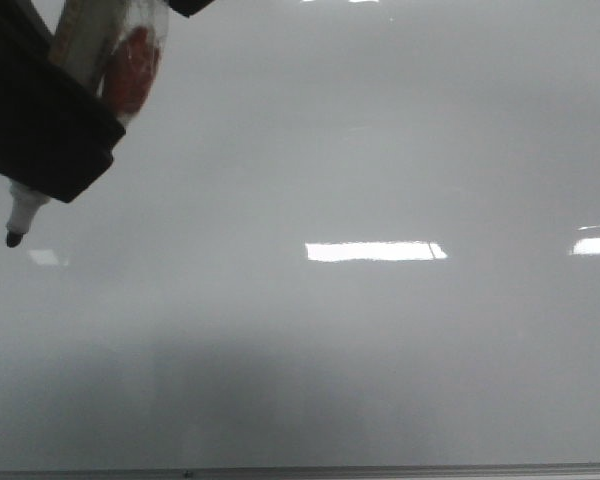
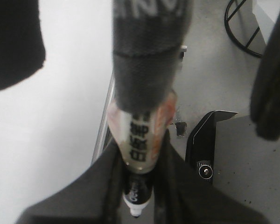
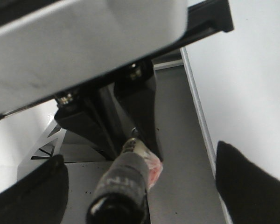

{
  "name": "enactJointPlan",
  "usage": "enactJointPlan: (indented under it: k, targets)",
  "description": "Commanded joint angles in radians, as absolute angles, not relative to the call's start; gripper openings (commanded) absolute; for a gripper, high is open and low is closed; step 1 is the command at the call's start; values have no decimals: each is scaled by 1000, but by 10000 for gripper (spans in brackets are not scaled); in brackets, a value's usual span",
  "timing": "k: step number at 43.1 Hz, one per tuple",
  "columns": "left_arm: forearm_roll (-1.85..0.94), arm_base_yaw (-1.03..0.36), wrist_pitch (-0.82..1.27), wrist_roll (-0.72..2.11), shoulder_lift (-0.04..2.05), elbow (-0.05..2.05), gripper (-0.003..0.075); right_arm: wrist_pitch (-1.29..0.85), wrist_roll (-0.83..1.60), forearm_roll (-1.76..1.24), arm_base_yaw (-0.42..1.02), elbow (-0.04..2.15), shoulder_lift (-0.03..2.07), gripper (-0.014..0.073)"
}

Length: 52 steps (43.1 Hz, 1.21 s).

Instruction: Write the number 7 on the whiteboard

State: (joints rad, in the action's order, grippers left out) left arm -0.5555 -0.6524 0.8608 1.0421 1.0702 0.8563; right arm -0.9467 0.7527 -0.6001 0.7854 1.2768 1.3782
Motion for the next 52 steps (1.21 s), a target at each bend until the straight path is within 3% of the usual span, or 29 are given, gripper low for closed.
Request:
enactJointPlan:
  k: [1,5,26,29,32,39,41,45,52]
  targets:
    - [-591,-660,816,1043,1058,889,-20,-925,768,-652,788,1312,1364,640]
    - [-591,-660,814,1043,1058,889,-20,-925,768,-667,788,1312,1373,563]
    - [-591,-660,780,1033,1058,889,-17,-950,768,-674,788,1312,1375,-69]
    - [-591,-660,764,1027,1058,889,27,-950,773,-673,787,1312,1375,-63]
    - [-591,-660,753,1012,1058,889,124,-949,774,-670,783,1312,1374,-63]
    - [-591,-660,753,1008,1058,889,514,-923,774,-665,742,1307,1354,-63]
    - [-591,-660,753,1008,1054,889,582,-911,774,-665,721,1302,1346,-63]
    - [-591,-660,753,1008,1036,885,595,-869,774,-665,676,1272,1314,-63]
    - [-583,-660,710,1008,964,835,479,-762,774,-667,551,1142,1226,-63]
